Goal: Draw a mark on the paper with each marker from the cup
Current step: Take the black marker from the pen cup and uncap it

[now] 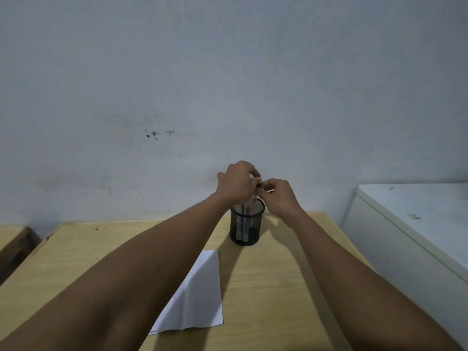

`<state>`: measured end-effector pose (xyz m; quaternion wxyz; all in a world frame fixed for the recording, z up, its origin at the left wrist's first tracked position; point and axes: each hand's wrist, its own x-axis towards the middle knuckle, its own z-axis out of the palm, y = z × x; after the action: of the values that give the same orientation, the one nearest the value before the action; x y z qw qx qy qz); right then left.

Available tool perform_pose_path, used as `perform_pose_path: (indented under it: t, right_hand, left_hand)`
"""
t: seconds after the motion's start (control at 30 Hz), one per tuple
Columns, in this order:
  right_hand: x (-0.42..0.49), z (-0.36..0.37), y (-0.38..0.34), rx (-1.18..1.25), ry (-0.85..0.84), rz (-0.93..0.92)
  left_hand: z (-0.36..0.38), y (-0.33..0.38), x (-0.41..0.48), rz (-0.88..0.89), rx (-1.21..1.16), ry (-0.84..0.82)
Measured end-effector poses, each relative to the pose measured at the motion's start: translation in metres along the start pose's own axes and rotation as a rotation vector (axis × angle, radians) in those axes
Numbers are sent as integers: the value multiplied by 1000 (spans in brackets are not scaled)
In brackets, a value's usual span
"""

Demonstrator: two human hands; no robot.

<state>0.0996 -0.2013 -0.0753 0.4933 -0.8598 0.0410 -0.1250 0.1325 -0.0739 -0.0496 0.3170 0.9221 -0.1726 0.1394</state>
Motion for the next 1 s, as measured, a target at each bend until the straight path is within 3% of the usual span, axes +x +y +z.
perform_pose_path:
  t: [0.37,0.67,0.8,1.0]
  right_hand:
    - [-66,-23,-117,63,-8,-226]
    - [-129,18,-190,72,-12,-321]
    - [-142,44,-200,109,-26,-303]
    - [-143,85,-190,-28,-43,-249]
  left_hand:
    - [-140,51,-46,-30,-368,198]
    - [-224,36,-115,-127,-220,404]
    - [-239,15,-130,-166,-192,449]
    - [-243,-24,-138,-247,-232,523]
